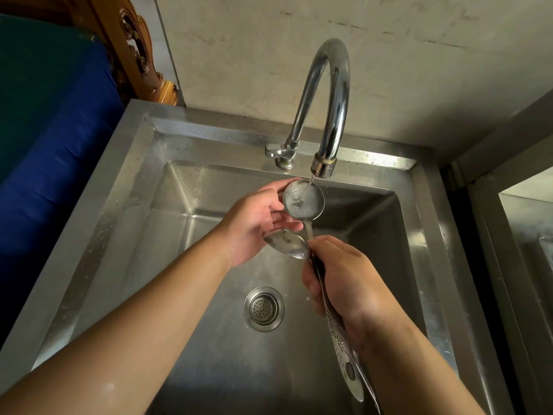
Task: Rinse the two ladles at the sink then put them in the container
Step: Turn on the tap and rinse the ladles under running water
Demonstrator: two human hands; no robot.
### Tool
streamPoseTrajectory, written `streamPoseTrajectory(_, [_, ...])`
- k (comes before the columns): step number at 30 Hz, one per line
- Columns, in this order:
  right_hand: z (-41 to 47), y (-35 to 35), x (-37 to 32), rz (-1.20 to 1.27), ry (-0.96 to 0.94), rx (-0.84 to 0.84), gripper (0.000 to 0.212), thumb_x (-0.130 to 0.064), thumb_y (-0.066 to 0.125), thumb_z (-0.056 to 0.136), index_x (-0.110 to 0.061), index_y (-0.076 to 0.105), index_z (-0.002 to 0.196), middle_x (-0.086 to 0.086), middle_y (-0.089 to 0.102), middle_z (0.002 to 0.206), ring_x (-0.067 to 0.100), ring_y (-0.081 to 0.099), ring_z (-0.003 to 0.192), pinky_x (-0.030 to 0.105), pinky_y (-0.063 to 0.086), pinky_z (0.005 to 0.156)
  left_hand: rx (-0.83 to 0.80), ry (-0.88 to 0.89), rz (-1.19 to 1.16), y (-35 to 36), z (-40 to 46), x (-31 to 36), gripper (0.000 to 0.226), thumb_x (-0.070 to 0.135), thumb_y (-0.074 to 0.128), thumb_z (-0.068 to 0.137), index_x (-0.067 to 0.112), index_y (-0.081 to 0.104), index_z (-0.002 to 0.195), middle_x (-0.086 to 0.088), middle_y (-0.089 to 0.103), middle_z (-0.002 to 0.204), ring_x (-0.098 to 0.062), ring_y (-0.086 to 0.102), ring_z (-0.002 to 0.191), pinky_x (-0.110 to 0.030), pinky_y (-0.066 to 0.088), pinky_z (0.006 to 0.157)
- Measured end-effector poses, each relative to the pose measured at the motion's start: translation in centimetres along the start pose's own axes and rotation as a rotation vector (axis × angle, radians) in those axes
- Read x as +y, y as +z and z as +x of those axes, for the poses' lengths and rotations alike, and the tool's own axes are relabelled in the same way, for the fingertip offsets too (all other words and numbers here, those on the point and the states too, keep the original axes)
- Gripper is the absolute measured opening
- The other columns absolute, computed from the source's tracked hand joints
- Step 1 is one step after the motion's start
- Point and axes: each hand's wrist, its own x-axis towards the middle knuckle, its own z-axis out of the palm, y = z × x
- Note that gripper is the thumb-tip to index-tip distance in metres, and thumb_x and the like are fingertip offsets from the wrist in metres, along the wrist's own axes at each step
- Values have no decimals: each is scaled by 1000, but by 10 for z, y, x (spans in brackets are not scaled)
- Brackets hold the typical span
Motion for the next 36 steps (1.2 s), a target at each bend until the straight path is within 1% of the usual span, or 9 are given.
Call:
streamPoseTrajectory(3, [-2,1,-1,-19,24,-2,24,-20,45,91,-13,59,73,3,48,46,16,32,38,28,22,43,-18,-2,19,0,-1,-1,53,-7,29,87,14,61,122,-24,57,114,-35,53,88,-26,58,65])
streamPoseTrajectory(8, [-2,2,-2,-12,46,11,24,-20,44,93,-14,58,75,2,48,45,14,29,36,26,21,41,-21,-13,25,0,0,-2,48,-4,39,80,15,64,116,-17,70,97,-23,67,70,-24,57,62])
streamPoseTrajectory(14, [-5,3,-2,9,71,10,25,-21,43,93,-16,56,73,2,46,43,15,27,35,26,19,42,-58,66,182,-2,3,-10,53,-11,71,80,8,59,128,-9,69,95,-16,69,73,-21,55,64])
streamPoseTrajectory(18, [-7,6,2,16,57,13,23,-20,44,93,-16,56,73,2,46,45,12,29,35,25,20,40,105,63,238,3,15,-15,49,-2,87,68,20,67,106,1,74,84,-16,73,73,-26,57,63])
streamPoseTrajectory(21, [-8,7,8,-48,22,32,23,-21,43,93,-15,57,75,1,49,46,11,34,38,26,25,41,221,109,405,6,22,-17,38,14,94,61,29,68,85,7,74,73,-14,73,62,-24,55,50])
streamPoseTrajectory(24, [-9,8,9,-78,-12,45,24,-21,44,92,-16,56,72,0,51,47,9,35,38,25,28,40,293,209,523,11,22,-16,26,34,90,65,26,66,72,9,70,64,-10,68,52,-24,51,43])
streamPoseTrajectory(27, [-10,6,7,-53,-17,37,26,-22,44,91,-19,55,68,-1,49,46,9,34,36,23,26,38,343,281,537,14,21,-16,23,36,81,76,20,66,70,11,64,58,-11,60,45,-26,51,41])
streamPoseTrajectory(32, [-11,0,2,12,-3,20,25,-17,43,92,-14,54,70,2,43,42,11,30,33,22,25,36,319,293,470,13,19,-14,12,18,70,90,15,71,78,16,58,56,-7,59,47,-27,57,45])
streamPoseTrajectory(36, [-10,-2,1,73,25,6,26,-14,41,94,-12,53,71,4,41,43,13,28,32,20,24,35,253,219,379,11,15,-12,25,-1,59,92,18,73,86,15,62,59,-7,62,54,-27,59,53])
